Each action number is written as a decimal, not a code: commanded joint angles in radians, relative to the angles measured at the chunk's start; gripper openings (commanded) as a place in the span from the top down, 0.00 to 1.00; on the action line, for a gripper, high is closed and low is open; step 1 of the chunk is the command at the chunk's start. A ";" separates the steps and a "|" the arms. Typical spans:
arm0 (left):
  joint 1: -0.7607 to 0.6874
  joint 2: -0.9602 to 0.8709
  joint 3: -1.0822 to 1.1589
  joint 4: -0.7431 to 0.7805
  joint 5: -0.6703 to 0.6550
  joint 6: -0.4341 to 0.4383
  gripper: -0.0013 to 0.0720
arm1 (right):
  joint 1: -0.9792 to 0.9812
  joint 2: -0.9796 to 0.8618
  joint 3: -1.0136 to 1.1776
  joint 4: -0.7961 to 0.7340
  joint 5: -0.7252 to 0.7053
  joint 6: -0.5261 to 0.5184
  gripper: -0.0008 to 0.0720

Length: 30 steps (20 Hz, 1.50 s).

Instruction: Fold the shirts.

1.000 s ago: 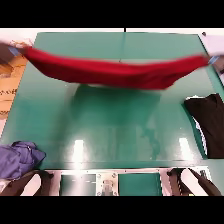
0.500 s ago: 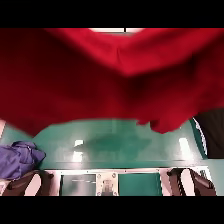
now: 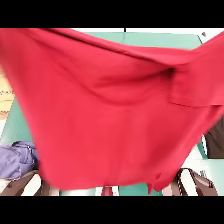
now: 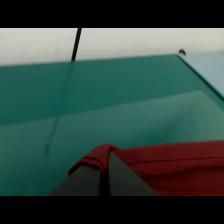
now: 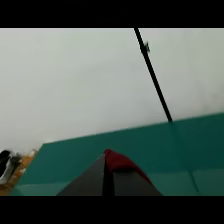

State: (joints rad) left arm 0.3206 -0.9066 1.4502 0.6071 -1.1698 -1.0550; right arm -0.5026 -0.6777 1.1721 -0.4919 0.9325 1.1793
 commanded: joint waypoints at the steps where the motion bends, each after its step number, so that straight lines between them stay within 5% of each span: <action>1: -0.079 -0.168 -0.257 -0.086 0.113 0.186 0.95 | 0.127 -0.175 -0.245 0.036 -0.143 -0.158 0.96; 5: -0.209 -0.447 -0.280 -0.082 0.311 0.191 0.96 | 0.225 -0.542 -0.211 0.039 -0.275 -0.220 0.96; 12: -0.240 -0.627 -0.211 -0.121 0.505 0.167 0.95 | 0.227 -0.993 0.181 0.039 -0.206 -0.190 0.96; 22: -0.240 -0.627 0.014 -0.116 0.448 0.174 0.96 | 0.220 -1.032 0.391 0.038 -0.205 -0.180 0.96; 27: -0.240 -0.634 0.002 -0.015 0.318 0.172 0.95 | 0.213 -1.033 0.391 -0.044 -0.172 -0.142 0.96; 30: -0.240 -0.635 -0.042 0.126 0.264 0.086 0.96 | 0.186 -1.033 0.391 -0.168 -0.047 -0.081 0.97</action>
State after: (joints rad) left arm 0.0803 -1.5391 1.4349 0.6106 -0.8371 -0.9024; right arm -0.2989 -1.7100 1.5600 -0.5488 0.7891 1.0424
